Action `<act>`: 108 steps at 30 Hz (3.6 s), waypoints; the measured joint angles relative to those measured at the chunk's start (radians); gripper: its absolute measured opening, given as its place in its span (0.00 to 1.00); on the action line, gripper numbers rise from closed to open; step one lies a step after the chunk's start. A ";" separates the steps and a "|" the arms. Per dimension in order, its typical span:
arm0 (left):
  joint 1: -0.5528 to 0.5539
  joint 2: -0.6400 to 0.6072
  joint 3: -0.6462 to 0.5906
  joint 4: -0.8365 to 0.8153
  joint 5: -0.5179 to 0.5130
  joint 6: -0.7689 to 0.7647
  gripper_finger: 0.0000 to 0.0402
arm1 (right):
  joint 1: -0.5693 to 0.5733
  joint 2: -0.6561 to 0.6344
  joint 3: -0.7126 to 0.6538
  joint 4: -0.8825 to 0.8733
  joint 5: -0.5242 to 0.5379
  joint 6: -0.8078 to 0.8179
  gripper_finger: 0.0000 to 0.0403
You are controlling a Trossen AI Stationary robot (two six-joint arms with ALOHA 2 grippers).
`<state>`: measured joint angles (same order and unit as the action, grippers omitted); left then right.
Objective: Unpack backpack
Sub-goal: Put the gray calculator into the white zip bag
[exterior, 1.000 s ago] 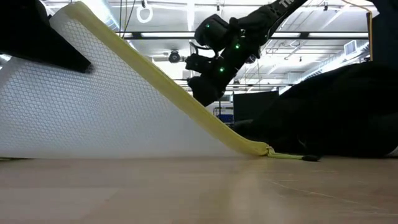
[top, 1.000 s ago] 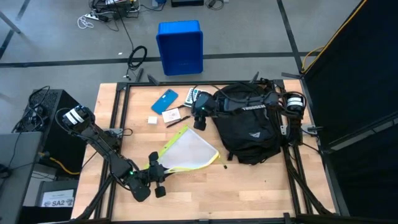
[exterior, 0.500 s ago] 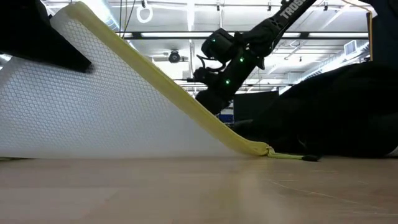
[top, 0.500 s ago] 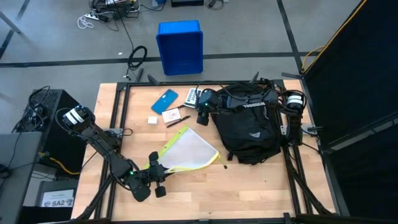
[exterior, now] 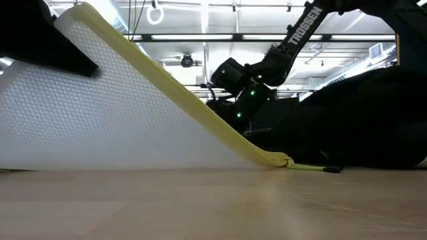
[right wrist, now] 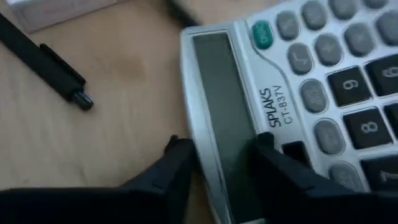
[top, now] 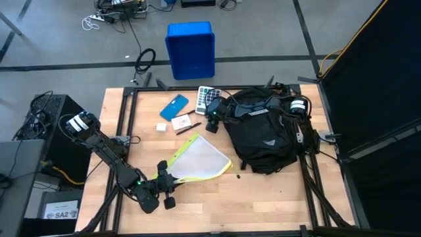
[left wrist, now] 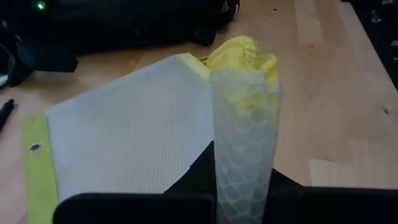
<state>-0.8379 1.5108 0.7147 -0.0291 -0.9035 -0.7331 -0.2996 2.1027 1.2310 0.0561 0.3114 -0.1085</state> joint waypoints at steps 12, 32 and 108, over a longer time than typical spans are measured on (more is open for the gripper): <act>0.000 0.000 0.000 0.008 0.001 0.000 0.00 | 0.077 -0.043 -0.004 -0.101 0.003 0.017 0.00; 0.000 0.000 0.000 0.009 0.018 0.003 0.00 | 0.195 -0.158 -0.002 -0.117 0.142 -0.068 0.27; 0.000 0.001 -0.001 0.028 0.069 0.026 0.00 | 0.682 -0.522 -0.004 -0.554 -0.162 0.243 0.00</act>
<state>-0.8375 1.5120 0.7139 -0.0007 -0.8349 -0.7067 0.3821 1.5806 1.2274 -0.4975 0.1494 0.1346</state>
